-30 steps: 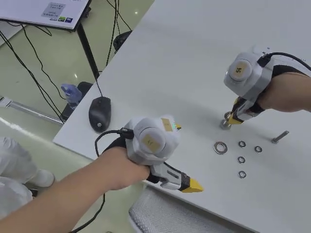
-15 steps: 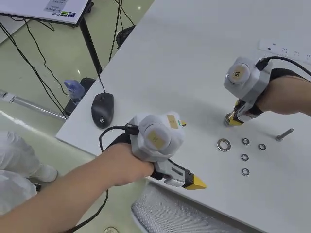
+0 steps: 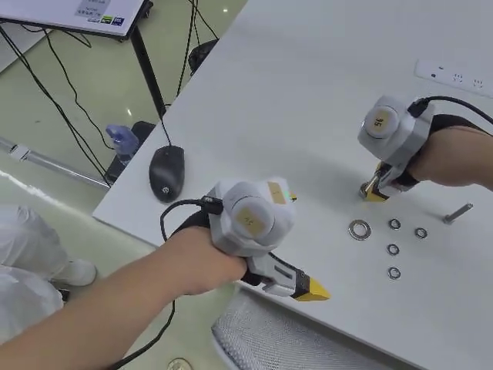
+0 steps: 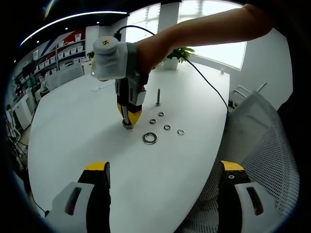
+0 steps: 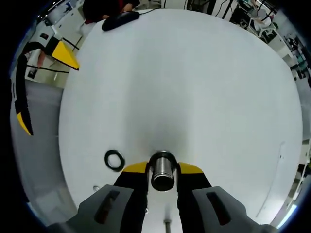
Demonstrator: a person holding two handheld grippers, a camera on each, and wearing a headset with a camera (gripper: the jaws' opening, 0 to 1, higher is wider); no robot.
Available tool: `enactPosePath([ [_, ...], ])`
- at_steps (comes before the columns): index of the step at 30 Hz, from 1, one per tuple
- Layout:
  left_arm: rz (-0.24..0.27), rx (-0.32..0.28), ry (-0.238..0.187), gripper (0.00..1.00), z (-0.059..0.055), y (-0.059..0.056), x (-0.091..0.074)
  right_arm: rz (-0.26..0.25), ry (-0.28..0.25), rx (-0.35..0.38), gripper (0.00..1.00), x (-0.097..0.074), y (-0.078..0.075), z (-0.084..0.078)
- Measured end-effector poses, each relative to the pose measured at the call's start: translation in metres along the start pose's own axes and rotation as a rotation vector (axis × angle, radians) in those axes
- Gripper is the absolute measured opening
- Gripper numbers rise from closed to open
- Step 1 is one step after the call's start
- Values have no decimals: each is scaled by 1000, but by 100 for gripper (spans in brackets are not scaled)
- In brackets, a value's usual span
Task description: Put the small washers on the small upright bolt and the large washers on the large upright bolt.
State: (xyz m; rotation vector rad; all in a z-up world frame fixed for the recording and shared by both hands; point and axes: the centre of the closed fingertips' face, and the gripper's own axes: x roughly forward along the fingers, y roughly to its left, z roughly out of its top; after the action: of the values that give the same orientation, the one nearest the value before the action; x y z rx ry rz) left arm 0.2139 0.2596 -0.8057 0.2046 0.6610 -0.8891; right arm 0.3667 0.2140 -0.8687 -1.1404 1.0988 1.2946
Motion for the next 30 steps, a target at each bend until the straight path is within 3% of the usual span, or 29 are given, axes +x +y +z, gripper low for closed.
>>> enactPosePath([
  [20,2,11,7,90,0,1,-4,5,-15,11,24,-5,11,2],
  [25,5,12,6,90,2,2,-5,7,-41,20,31,-10,9,4],
  [30,7,11,3,90,3,1,-5,7,-50,21,32,-17,7,2],
])
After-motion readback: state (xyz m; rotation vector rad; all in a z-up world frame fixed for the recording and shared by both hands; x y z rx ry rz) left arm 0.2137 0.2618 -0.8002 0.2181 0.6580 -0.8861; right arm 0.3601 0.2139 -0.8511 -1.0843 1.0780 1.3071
